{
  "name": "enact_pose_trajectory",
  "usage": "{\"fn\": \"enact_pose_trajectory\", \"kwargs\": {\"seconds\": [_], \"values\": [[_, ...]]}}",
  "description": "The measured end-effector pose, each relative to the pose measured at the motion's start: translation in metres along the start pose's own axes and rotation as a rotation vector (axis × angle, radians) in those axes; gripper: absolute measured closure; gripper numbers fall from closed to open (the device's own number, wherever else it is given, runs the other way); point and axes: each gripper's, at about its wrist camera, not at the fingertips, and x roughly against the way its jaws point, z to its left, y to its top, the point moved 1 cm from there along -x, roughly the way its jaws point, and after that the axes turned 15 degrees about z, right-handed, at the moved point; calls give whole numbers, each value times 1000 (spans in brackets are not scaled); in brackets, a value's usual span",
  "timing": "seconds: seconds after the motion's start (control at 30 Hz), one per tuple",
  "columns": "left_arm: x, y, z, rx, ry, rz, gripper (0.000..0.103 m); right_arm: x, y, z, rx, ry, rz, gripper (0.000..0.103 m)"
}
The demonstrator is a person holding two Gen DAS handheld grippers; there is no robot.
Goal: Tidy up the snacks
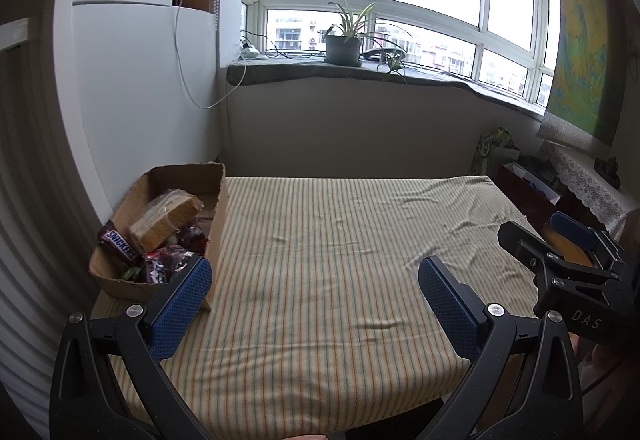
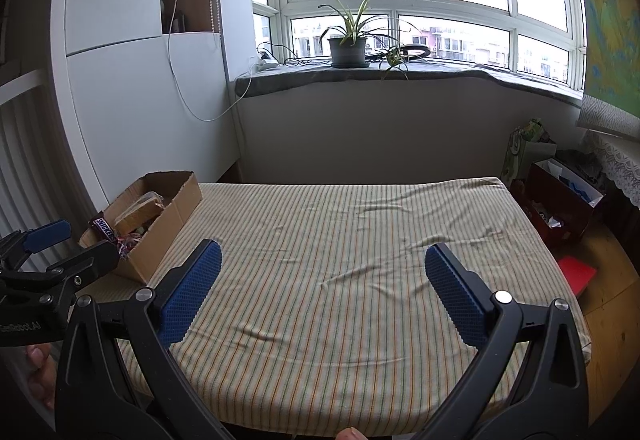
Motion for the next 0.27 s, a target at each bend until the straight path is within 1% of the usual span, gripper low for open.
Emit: {"fn": "enact_pose_trajectory", "kwargs": {"seconds": [0.03,0.1,0.17,0.27], "values": [[0,0,0,1,1,-3,0,-1,-1,0,-1,0,1,0],[3,-1,0,15,39,-24,0,-2,-1,0,-2,-1,3,0],[5,-1,-2,3,64,-37,0,-2,-1,-1,-3,-2,3,0],[5,-1,-1,4,67,-38,0,-2,0,-1,-1,-2,3,0]]}}
